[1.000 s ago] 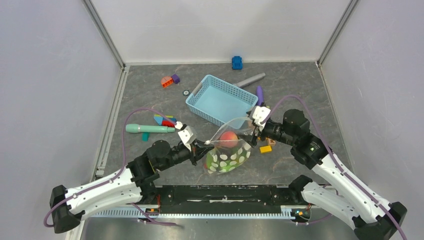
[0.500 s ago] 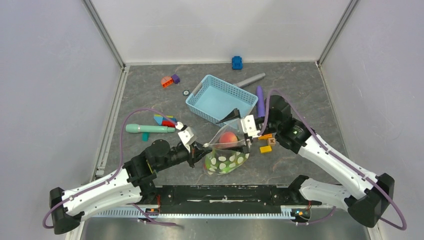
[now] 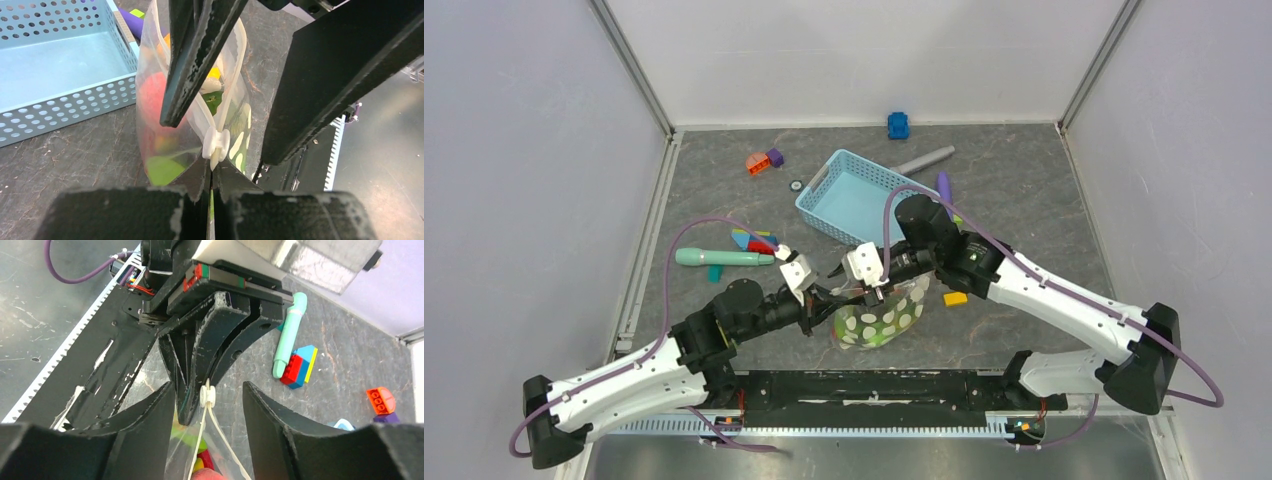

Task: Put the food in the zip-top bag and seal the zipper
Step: Zip the zipper food storage bag at the center of the board.

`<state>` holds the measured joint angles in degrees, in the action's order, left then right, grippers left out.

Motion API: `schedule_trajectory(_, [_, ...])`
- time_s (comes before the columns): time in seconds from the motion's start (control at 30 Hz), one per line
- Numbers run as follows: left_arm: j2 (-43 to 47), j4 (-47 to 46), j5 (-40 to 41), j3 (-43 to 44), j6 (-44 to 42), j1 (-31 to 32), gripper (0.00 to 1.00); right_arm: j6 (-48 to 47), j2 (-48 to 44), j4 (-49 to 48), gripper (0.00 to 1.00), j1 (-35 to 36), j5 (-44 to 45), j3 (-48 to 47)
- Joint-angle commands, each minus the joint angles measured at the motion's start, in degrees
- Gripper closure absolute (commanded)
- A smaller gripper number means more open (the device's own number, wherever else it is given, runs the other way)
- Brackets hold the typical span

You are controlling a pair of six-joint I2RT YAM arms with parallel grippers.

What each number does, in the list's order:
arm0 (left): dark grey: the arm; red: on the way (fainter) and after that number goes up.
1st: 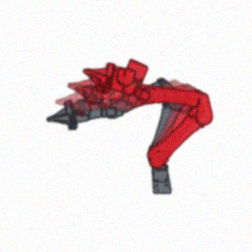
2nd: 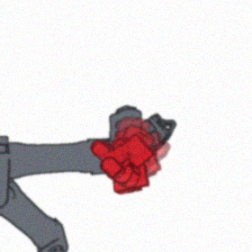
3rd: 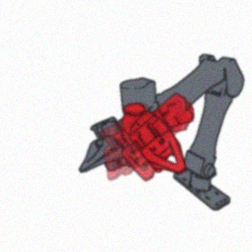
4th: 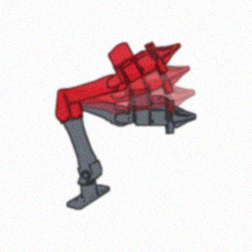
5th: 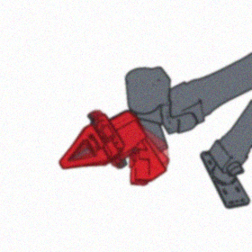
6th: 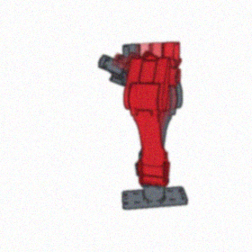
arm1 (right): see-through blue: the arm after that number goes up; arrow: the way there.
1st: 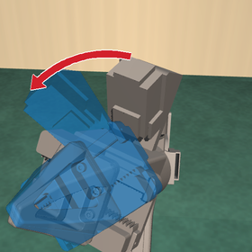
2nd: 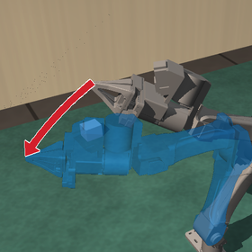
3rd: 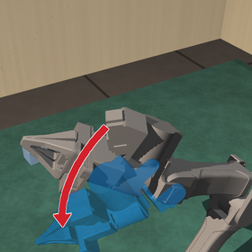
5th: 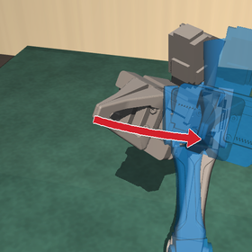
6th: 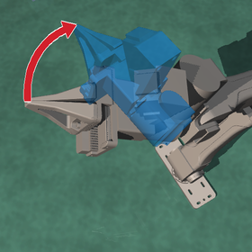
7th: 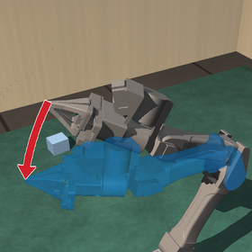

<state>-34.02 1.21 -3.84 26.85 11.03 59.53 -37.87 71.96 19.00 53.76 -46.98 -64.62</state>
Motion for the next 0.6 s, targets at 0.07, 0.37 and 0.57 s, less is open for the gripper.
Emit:
schedule_trajectory(0.07, [1.29, -0.76, -2.02, 1.15, -2.37, -0.11, 0.98, -0.37, 1.01, 3.19, 0.47, 0.91, 2.77, -3.8])
schedule_trajectory(0.37, [1.79, -0.94, -4.31, 0.68, -3.2, -0.11, 0.98, 0.38, 2.21, 3.93, 0.64, 1.44, 3.33, -4.71])
schedule_trajectory(0.57, [2.81, -0.95, -4.21, 0.22, -3.38, -0.11, 0.98, -0.23, 2.63, 6.21, 0.79, 1.55, 3.8, -5.57])
